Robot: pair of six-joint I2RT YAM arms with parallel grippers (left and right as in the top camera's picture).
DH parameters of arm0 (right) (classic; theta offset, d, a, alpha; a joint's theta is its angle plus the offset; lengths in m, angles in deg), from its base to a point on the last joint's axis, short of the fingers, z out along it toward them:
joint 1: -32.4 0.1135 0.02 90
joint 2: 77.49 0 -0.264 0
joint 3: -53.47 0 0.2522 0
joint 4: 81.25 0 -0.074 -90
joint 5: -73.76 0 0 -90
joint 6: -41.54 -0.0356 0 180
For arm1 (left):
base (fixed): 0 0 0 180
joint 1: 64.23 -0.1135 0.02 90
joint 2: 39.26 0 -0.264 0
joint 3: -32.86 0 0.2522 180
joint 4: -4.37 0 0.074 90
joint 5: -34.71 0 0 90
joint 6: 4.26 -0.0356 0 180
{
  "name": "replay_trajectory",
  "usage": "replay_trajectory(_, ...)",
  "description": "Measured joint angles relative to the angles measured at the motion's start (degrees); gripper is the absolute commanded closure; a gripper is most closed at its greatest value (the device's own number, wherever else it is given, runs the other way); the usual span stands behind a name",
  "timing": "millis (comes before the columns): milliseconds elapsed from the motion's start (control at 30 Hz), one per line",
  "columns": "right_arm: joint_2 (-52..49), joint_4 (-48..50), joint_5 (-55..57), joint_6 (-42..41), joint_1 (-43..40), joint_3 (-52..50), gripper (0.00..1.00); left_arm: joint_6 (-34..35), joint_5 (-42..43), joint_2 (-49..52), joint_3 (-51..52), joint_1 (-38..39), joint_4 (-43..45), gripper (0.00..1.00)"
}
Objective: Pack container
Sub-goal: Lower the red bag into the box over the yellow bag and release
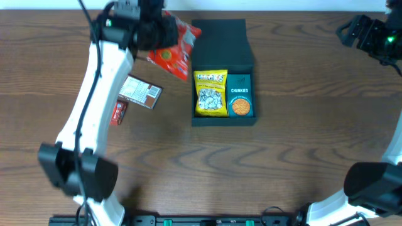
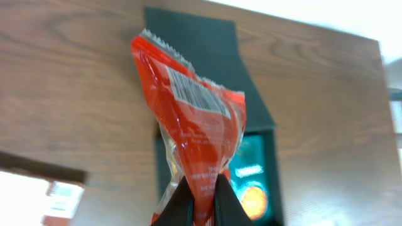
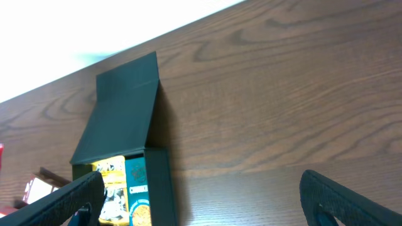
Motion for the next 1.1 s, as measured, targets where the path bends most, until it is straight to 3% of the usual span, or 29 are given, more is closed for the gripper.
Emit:
replay_trajectory(433,0.0,-0.9,-0.2,0.0,0.1,0.0,0.01,13.2,0.7,3.0,7.1,11.3,0.4,0.94)
replay_trajectory(733,0.0,-1.1,-0.3,0.0,0.1,0.0,0.01,22.1,4.5,3.7,24.5,11.0,17.6,0.94)
replay_trajectory(1100,0.0,-1.0,-0.9,0.0,0.1,0.0,0.01,36.2,4.2,3.8,36.9,11.0,34.4,0.94)
